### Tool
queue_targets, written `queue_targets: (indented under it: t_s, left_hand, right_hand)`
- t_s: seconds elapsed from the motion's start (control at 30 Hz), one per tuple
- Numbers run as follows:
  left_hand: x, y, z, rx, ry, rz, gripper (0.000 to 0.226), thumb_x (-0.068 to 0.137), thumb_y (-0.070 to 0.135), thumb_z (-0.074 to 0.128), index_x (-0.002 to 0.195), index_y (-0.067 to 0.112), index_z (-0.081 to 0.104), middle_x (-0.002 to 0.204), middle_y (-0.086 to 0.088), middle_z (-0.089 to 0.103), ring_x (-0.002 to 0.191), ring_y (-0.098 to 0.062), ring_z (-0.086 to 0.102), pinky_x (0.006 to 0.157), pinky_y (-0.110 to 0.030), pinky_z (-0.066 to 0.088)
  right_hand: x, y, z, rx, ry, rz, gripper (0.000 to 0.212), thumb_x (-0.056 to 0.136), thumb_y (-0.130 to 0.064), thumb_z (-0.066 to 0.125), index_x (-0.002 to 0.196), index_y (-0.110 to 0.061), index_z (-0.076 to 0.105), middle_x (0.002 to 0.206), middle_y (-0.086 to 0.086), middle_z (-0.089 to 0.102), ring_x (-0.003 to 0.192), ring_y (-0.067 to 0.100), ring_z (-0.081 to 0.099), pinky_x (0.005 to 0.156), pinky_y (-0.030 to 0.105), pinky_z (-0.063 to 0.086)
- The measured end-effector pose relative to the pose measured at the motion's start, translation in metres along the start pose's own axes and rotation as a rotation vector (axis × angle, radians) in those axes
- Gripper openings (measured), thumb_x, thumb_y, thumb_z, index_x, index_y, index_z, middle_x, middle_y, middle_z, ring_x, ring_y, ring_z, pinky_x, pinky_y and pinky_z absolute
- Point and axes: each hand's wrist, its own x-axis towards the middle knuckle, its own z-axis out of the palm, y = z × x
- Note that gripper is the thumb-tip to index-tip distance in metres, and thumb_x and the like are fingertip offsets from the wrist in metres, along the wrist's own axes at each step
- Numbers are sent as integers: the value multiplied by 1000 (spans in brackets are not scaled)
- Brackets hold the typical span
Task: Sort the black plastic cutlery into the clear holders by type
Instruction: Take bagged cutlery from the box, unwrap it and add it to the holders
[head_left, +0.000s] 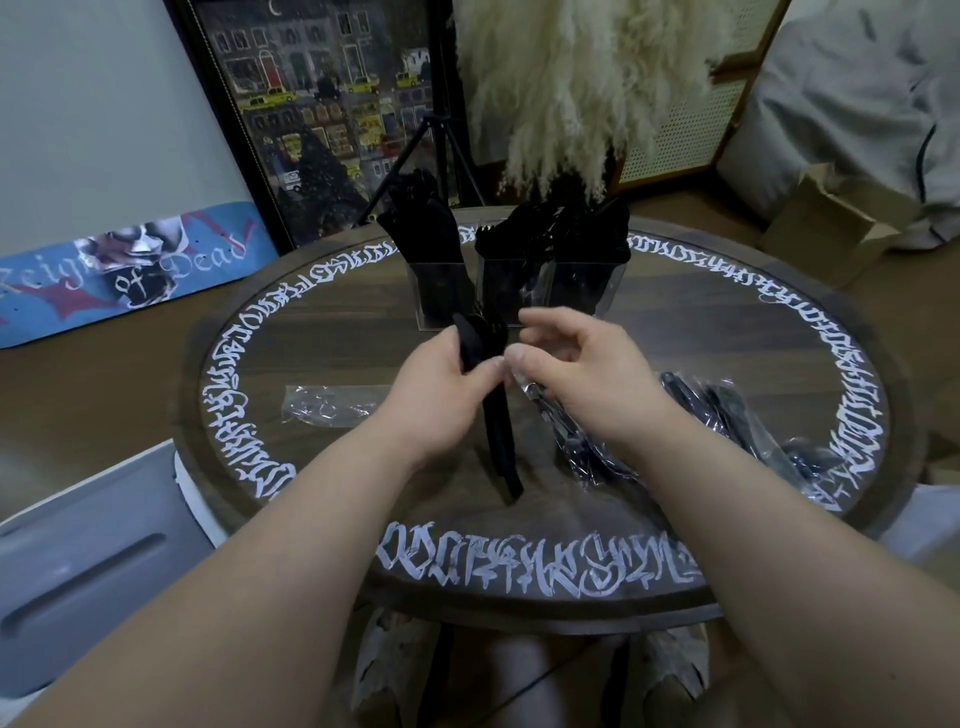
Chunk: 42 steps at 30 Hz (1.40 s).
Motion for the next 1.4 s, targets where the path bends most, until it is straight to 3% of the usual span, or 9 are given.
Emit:
queue_targets:
  t_s: [0.1, 0.27, 0.43, 0.6, 0.7, 0.93, 1.03, 1.17, 1.4]
  left_hand:
    - [-4, 6, 1, 152, -59, 76, 25, 91, 22, 62, 116, 26, 60, 104, 12, 66, 96, -3, 60, 80, -11, 44]
    - [-14, 18, -6, 243, -122, 144, 26, 96, 18, 54, 121, 25, 60, 107, 12, 63, 100, -3, 55, 76, -4, 39]
    - [-14, 44, -25, 95, -64, 81, 27, 98, 9, 43, 94, 30, 59, 79, 7, 55, 75, -5, 51, 72, -17, 43]
    - [9, 92, -67, 196, 133, 175, 33, 100, 12, 39, 123, 21, 60, 99, 3, 55, 80, -6, 52, 66, -11, 39]
    - [26, 111, -80, 222, 178, 202, 34, 100, 12, 35, 115, 23, 63, 115, -1, 54, 101, -14, 53, 87, -24, 41]
    - [64, 125, -89, 499, 88, 187, 35, 100, 17, 39, 131, 21, 55, 108, -2, 59, 85, -16, 58, 71, -26, 46]
    - [75, 126, -93, 564, 173, 272, 24, 95, 21, 57, 117, 21, 66, 110, 2, 66, 102, -16, 60, 90, -28, 47]
    - [93, 127, -100, 570, 328, 315, 10, 89, 25, 65, 94, 16, 69, 88, 3, 67, 86, -17, 61, 75, -27, 45]
    - [110, 107, -82, 760, 178, 274, 16, 93, 26, 58, 104, 17, 66, 101, -1, 69, 97, -21, 61, 83, -28, 46]
  right_hand:
    - [2, -9, 3, -17, 33, -107, 23, 83, -19, 72, 104, -25, 70, 90, 0, 70, 83, 26, 65, 80, 36, 55]
    - [-3, -21, 1, -362, 50, -257, 14, 82, -15, 68, 93, -23, 72, 75, -12, 58, 67, 1, 53, 68, 11, 39]
    - [5, -48, -9, -336, 138, -257, 11, 85, -15, 65, 81, -24, 69, 67, -13, 63, 65, 4, 58, 65, 16, 44]
    - [22, -66, -33, -217, 256, -252, 26, 86, -13, 64, 71, -34, 62, 56, -21, 58, 59, 0, 54, 65, 21, 44]
    - [30, -74, -41, -190, 277, -275, 28, 86, -9, 64, 75, -35, 63, 56, -25, 59, 58, -3, 54, 67, 21, 43]
    - [52, -84, -52, -207, 275, -283, 14, 86, -11, 66, 83, -24, 62, 69, -11, 63, 66, 10, 57, 73, 33, 52]
    - [62, -86, -55, -218, 269, -284, 15, 86, -12, 65, 81, -26, 63, 70, -12, 66, 66, 7, 59, 73, 30, 52]
    - [73, -87, -59, -181, 272, -285, 23, 86, -11, 65, 74, -31, 61, 68, -14, 67, 63, 2, 59, 69, 25, 49]
    - [80, -74, -64, -213, 272, -287, 16, 85, -10, 65, 82, -26, 66, 67, -15, 59, 65, 9, 56, 70, 26, 47]
